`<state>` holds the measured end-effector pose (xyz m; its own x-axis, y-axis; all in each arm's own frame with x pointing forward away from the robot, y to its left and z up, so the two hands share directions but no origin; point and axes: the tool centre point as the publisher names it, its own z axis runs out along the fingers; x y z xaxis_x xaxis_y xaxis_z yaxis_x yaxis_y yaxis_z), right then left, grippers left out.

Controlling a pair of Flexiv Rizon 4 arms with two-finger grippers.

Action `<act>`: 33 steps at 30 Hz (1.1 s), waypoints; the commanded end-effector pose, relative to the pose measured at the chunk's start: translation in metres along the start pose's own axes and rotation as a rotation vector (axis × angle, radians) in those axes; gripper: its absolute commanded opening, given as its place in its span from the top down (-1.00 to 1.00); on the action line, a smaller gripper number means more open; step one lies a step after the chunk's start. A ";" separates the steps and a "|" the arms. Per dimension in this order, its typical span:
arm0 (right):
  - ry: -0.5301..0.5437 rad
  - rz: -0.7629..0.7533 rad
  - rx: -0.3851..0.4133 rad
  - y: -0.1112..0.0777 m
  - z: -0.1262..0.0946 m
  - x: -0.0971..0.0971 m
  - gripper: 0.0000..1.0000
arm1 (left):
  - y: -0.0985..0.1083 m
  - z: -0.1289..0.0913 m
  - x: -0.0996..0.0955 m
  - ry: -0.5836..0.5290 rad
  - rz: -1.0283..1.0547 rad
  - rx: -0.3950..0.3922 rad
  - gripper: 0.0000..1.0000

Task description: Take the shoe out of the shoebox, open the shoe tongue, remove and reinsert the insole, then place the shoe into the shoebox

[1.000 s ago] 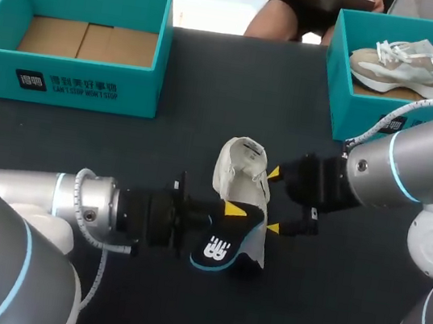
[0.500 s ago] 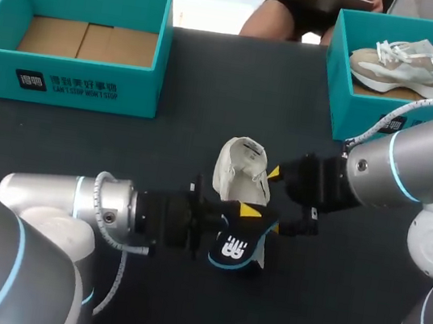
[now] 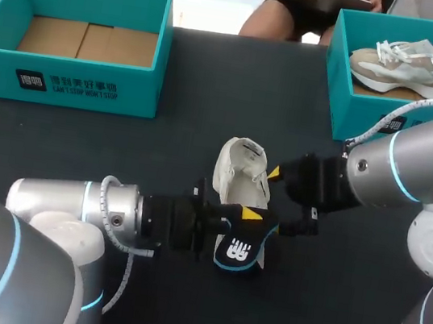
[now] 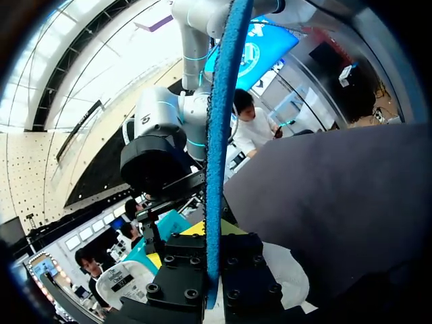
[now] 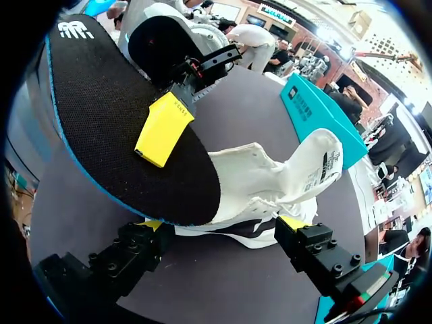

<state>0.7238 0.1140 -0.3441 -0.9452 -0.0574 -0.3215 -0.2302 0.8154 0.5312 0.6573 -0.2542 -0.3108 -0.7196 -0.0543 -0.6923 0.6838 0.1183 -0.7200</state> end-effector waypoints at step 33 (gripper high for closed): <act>-0.002 -0.001 0.000 0.000 0.001 0.001 -1.00 | 0.063 0.012 -0.013 -0.044 -0.021 -0.102 0.69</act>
<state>0.7245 0.1145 -0.3443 -0.9454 -0.0582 -0.3208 -0.2305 0.8152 0.5313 0.7129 -0.2585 -0.3494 -0.7272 -0.0954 -0.6798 0.6519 0.2145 -0.7274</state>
